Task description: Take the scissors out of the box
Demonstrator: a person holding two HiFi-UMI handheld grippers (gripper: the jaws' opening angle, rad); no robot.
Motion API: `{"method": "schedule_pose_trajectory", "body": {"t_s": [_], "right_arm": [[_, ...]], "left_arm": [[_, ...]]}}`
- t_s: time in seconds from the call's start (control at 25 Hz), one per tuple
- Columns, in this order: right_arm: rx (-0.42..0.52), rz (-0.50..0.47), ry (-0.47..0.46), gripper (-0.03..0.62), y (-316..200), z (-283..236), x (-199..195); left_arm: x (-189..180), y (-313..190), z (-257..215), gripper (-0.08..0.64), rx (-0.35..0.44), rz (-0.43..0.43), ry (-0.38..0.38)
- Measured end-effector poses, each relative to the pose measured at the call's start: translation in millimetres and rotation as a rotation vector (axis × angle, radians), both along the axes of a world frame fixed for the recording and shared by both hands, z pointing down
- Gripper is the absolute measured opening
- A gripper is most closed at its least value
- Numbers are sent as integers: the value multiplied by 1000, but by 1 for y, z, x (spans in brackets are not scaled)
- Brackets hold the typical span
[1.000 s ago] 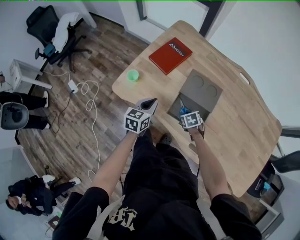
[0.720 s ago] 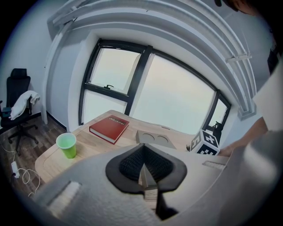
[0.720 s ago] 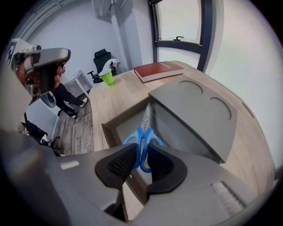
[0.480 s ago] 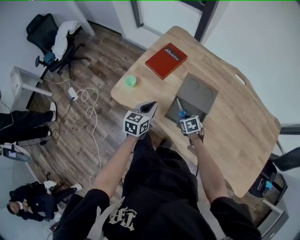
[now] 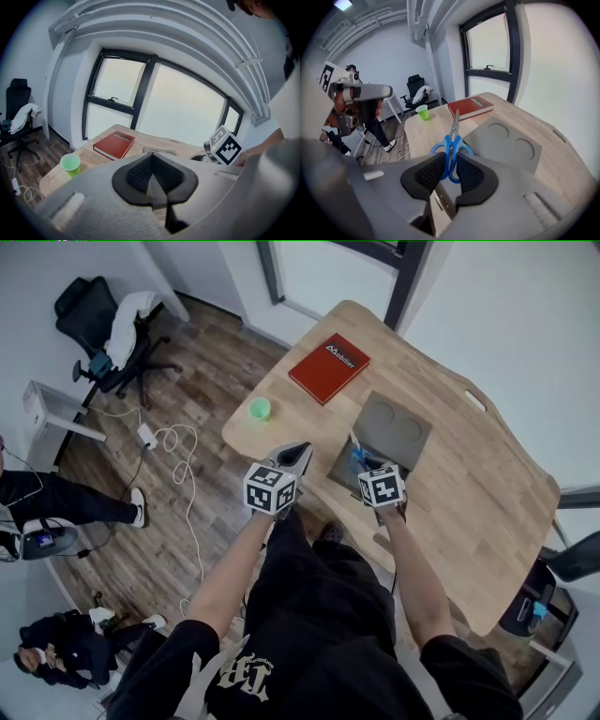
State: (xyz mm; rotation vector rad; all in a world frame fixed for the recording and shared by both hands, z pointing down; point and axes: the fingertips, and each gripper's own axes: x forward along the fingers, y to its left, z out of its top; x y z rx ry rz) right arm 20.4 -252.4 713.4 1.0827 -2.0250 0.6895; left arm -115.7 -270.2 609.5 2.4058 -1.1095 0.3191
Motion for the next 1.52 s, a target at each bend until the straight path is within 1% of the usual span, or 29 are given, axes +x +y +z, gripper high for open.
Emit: {"method": "schedule_pose_trajectory", "body": {"t_s": [0.16,0.4,0.56,0.84,1.08,1.52], "right_arm": [[79,5,-30,84,-20,-31,-4],[193,24,-69,84,-45,-86,-7],[277,29,-82,84,-57,-121,-10],[385,43,-94,84,-71,-166,-7],[432,47,-105,84,-77,-187,-7],[441,53,-108,84,-82,-193,0]], "left_arm": [[-3,-6,-14,3,36,6,-3],[-9,-22,-55,3,115,-13,28],[-9,-33,-82,3,164,-23,48],[-15,-49,-120,3,223,-61,64],[-16,-58,-137,3,252,-61,66],[-7,-64,-142,3,257,-57,68]]}}
